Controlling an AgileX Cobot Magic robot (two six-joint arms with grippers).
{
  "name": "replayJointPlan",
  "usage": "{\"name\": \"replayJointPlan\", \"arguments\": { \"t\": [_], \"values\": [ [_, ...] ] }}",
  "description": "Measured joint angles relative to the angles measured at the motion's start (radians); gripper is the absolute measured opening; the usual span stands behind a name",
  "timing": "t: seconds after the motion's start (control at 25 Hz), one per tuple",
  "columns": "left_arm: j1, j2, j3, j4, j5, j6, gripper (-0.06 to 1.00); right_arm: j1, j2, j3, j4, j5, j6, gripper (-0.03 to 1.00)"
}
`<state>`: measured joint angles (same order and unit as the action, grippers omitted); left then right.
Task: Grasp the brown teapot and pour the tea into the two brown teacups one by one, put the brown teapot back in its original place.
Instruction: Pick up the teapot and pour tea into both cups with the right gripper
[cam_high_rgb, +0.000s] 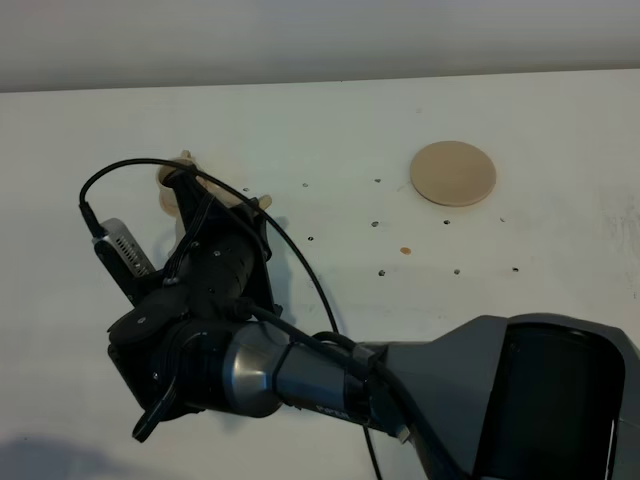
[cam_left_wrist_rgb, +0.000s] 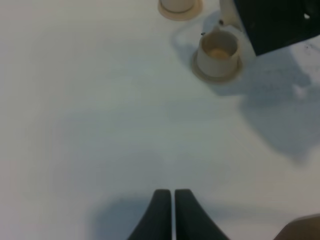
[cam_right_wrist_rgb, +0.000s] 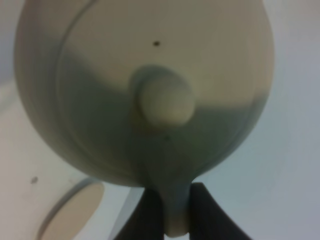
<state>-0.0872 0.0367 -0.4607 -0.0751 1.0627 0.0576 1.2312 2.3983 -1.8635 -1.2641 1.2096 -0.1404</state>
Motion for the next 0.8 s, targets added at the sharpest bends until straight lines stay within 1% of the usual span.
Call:
{"name": "replayJointPlan", "arguments": {
  "t": [0.52, 0.8],
  "values": [
    [0.000, 0.000, 0.000, 0.000, 0.000, 0.000, -0.02, 0.001, 0.018, 0.000, -0.036, -0.001, -0.013, 0.11],
    [0.000, 0.000, 0.000, 0.000, 0.000, 0.000, -0.02, -0.003, 0.018, 0.000, -0.037, -0.001, -0.014, 0.11]
  ]
}}
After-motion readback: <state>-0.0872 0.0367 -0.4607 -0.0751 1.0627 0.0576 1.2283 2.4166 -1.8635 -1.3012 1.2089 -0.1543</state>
